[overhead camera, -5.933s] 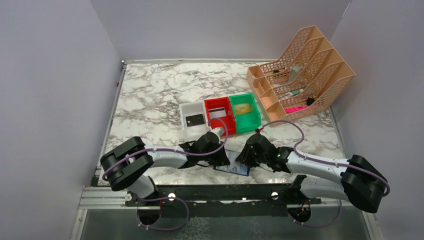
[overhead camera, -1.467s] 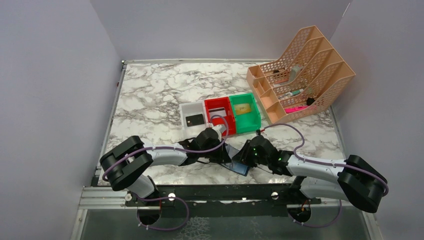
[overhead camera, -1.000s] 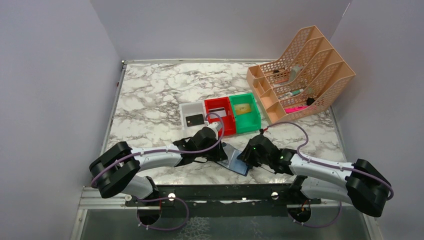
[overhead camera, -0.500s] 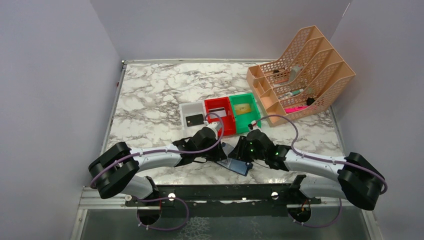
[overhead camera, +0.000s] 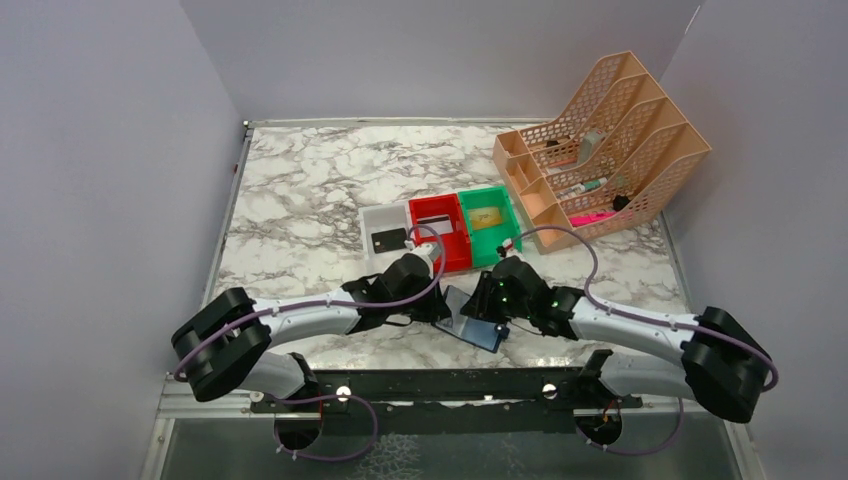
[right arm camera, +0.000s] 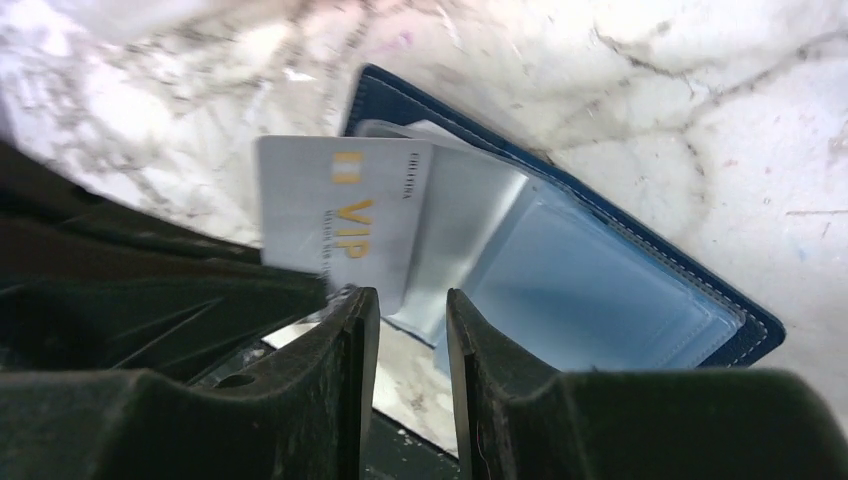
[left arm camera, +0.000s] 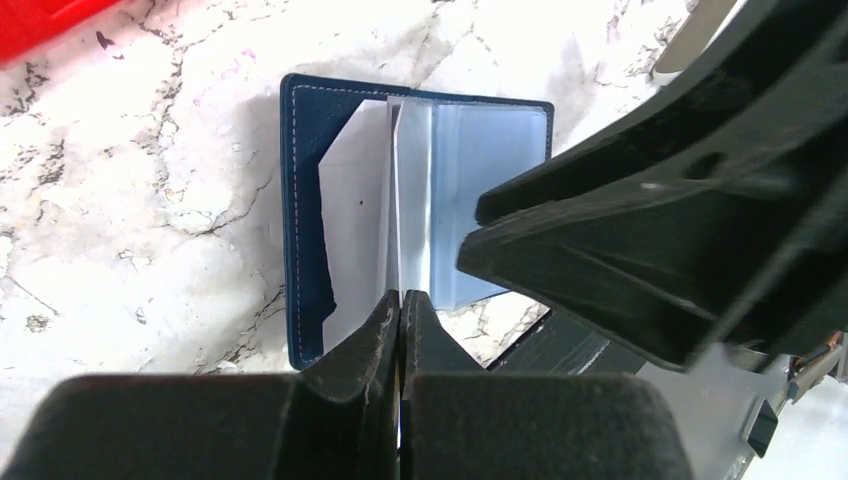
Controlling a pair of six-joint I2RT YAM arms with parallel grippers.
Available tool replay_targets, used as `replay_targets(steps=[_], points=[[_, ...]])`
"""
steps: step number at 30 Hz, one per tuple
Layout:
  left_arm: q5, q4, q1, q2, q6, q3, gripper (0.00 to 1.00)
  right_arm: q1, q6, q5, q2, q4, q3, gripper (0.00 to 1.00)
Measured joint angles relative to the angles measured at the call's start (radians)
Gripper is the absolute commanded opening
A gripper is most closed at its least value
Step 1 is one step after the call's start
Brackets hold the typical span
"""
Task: Take the credit cards out of the card holder
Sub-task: Remove the credit card from the card holder, then place the credit card in the storage box.
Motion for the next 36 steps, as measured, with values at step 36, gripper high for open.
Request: replay_targets(steps=[36], points=[[0.408,0.237,0.309,-0.418,-0.074,-0.153,0.0,-0.206,-0.072,-0.506,-0.057,0.53,-0.012,0.38]])
